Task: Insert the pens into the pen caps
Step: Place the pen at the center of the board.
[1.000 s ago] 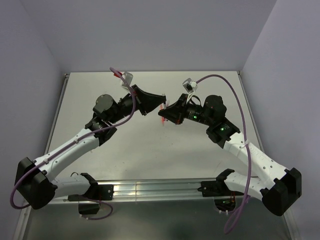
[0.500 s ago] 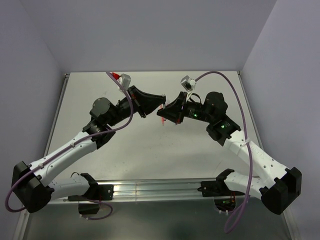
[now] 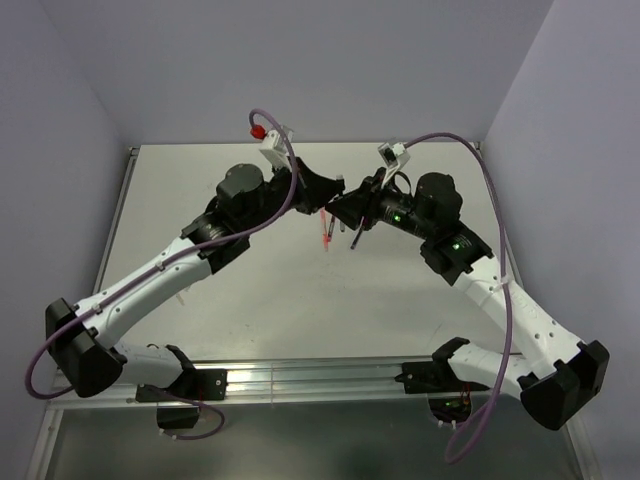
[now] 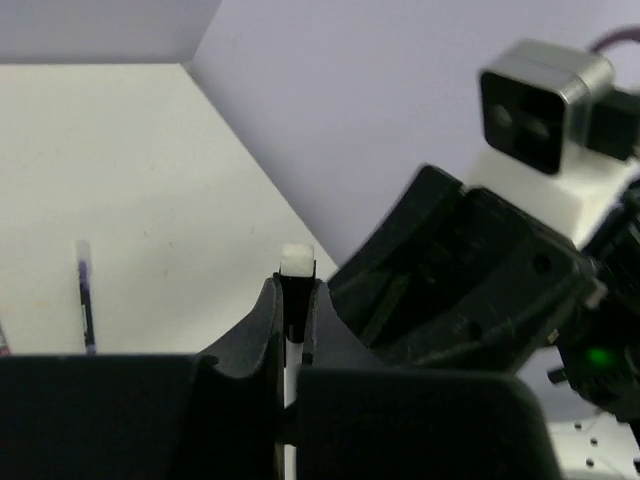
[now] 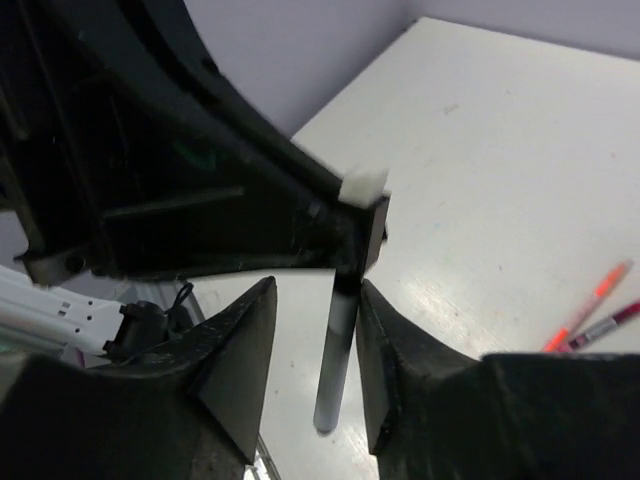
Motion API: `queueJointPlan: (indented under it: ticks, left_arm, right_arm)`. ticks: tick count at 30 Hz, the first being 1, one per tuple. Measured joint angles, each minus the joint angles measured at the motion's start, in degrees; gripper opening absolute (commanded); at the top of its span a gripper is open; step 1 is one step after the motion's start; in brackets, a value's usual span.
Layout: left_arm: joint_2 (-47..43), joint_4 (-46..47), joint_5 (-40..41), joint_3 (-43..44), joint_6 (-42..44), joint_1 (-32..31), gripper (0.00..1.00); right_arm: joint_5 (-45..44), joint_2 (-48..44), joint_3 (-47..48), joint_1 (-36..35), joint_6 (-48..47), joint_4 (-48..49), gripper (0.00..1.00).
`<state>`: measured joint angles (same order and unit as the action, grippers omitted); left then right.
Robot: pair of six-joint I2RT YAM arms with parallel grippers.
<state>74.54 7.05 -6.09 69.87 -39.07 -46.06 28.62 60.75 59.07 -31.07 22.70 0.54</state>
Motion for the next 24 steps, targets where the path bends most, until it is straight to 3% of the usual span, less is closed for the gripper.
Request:
queueJointPlan:
  ticks: [4,11,16,24]
  left_arm:
    - [5.2,-7.5,1.5,6.8,-2.8,3.0,0.00]
    - [14.2,-12.3,3.3,7.9,-5.2,10.6,0.00]
    - [21.6,-15.7,3.9,9.0,-5.7,11.1,0.00]
    - [38.8,-25.8,11.4,20.9,-3.1,12.5,0.00]
  right_arm:
    - [-4.4,-2.4,-0.2,0.5,0.0,-5.7,0.55]
    - [-8.5,-8.1,-0.3,0.5,-0.3,-12.7,0.57]
    - [-12.6,-4.9,-0.1,0.5,0.0,-15.5,0.57]
    - [-15.9,-1.2,0.7,1.3,1.5,-19.5,0.58]
